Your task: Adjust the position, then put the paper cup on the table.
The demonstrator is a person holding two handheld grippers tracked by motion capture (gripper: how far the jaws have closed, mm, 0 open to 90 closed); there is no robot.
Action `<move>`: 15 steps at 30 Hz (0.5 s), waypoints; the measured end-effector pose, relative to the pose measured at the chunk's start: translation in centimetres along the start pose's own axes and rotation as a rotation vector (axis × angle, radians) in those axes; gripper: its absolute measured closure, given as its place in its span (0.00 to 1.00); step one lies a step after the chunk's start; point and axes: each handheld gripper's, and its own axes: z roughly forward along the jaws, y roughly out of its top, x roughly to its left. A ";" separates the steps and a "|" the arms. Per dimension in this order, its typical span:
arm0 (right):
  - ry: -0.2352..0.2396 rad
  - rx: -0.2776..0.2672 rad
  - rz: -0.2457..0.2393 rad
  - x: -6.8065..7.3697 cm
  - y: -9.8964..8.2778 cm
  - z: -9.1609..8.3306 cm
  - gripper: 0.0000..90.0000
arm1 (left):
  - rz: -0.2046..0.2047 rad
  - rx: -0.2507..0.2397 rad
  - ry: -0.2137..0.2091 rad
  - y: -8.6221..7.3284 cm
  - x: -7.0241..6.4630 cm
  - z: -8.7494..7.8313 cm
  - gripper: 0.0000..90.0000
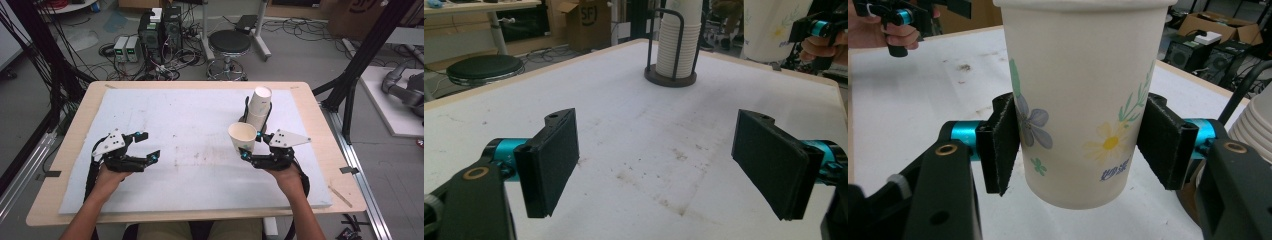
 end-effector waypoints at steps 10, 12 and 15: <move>-0.005 -0.012 0.012 -0.1 -0.2 -0.1 0.42 | -0.004 0.001 0.011 -0.2 0.1 -0.2 0.21; -0.005 -0.019 0.016 -0.2 -0.2 0.0 0.42 | -0.007 0.003 0.013 -0.2 0.2 -0.3 0.21; -0.007 -0.027 0.024 -0.3 -0.2 0.1 0.42 | -0.016 0.001 0.017 -0.3 0.3 -0.4 0.21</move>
